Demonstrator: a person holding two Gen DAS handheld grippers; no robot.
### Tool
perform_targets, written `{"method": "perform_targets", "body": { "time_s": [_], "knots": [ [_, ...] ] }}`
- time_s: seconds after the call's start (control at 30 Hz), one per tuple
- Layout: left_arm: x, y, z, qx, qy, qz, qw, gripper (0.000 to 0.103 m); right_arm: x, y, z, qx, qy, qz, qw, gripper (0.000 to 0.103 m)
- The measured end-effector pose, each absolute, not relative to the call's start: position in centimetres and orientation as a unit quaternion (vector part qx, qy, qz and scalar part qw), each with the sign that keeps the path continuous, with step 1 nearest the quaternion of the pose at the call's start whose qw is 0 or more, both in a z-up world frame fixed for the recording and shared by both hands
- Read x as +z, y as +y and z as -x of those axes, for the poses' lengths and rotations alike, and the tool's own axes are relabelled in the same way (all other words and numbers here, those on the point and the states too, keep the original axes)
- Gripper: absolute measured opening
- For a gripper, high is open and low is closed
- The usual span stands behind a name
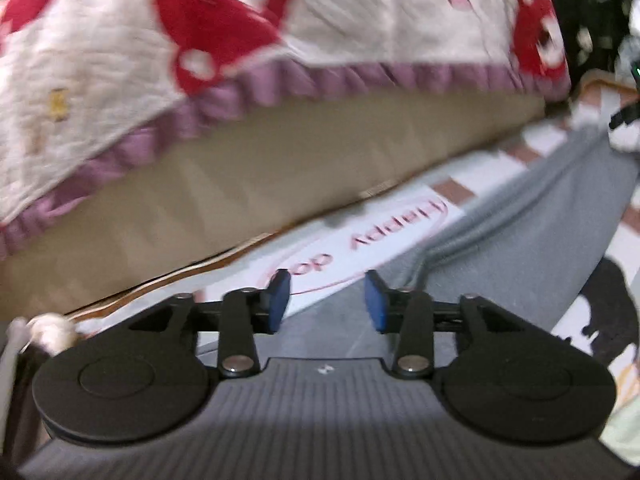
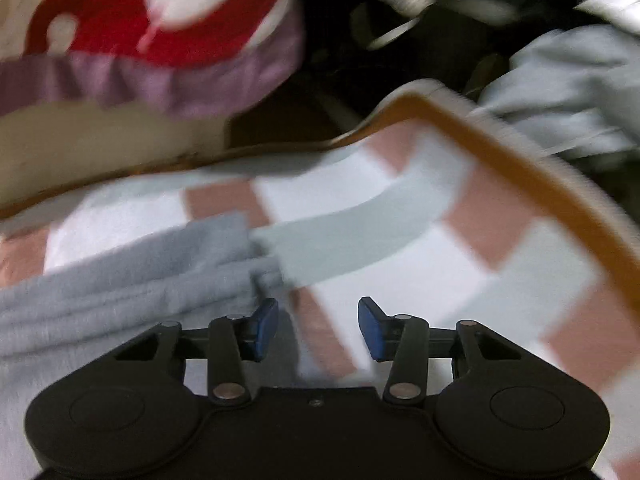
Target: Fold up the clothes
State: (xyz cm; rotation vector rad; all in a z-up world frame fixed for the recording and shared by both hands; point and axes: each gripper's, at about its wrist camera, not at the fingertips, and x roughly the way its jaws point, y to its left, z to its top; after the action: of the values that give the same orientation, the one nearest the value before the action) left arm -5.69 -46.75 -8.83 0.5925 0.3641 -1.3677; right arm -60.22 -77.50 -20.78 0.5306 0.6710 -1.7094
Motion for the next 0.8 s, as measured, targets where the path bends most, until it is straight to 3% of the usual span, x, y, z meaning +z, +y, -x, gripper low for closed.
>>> {"method": "perform_targets", "body": {
  "time_s": [0.13, 0.2, 0.4, 0.57, 0.73, 0.8],
  "knots": [
    [-8.4, -41.6, 3.4, -0.614, 0.187, -0.241, 0.728, 0.044, -17.8, -73.2, 53.7, -0.665, 0.237, -0.206, 0.678, 0.051],
    [-9.4, -38.6, 2.7, -0.573, 0.215, -0.218, 0.76, 0.058, -16.9, -70.7, 49.5, -0.599, 0.23, -0.211, 0.737, 0.051],
    [-14.3, -31.7, 0.9, -0.531, 0.288, -0.169, 0.779, 0.059, -16.4, -62.9, 36.1, -0.38, 0.253, -0.184, 0.871, 0.054],
    [-17.0, -30.7, 1.7, -0.523, 0.255, -0.233, 0.779, 0.065, -18.5, -57.9, 26.0, -0.24, 0.314, -0.128, 0.91, 0.054],
    [-18.6, -29.4, 2.5, -0.486, 0.2, -0.266, 0.808, 0.067, -20.8, -54.8, 19.8, -0.206, 0.342, -0.079, 0.914, 0.055],
    [-19.4, -29.8, 2.1, -0.481, 0.188, -0.271, 0.812, 0.078, -21.6, -54.5, 18.3, -0.209, 0.349, -0.069, 0.911, 0.055]
  ]
}}
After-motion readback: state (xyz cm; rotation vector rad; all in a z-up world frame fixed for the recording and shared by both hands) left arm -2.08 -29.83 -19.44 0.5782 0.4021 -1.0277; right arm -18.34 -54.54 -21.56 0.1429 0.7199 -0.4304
